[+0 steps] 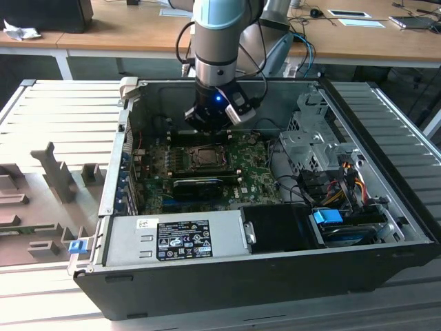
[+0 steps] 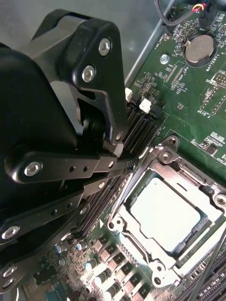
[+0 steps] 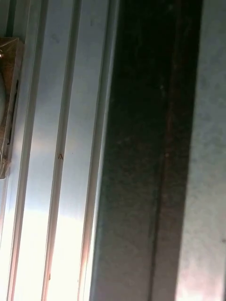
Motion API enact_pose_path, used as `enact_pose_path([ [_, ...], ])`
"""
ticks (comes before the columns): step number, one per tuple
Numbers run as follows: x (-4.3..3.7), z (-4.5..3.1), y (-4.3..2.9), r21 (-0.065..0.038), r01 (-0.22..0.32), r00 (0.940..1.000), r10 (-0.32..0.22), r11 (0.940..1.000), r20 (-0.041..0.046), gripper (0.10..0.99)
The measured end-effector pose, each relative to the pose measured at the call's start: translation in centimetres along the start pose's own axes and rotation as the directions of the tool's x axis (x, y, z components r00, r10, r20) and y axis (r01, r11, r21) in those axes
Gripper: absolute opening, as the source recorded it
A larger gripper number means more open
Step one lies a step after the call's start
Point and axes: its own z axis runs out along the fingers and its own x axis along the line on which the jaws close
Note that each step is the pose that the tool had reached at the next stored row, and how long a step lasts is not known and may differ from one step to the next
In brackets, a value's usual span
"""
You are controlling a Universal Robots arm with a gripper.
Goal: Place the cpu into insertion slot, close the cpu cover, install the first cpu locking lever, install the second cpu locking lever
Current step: 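Install the first cpu locking lever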
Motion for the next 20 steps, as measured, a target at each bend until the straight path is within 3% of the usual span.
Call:
enact_pose_path([
  [20, -0.29, 0.38, -0.23, 0.0, 0.0, 1.0, 0.0, 1.0, -0.0001, 0.106],
])
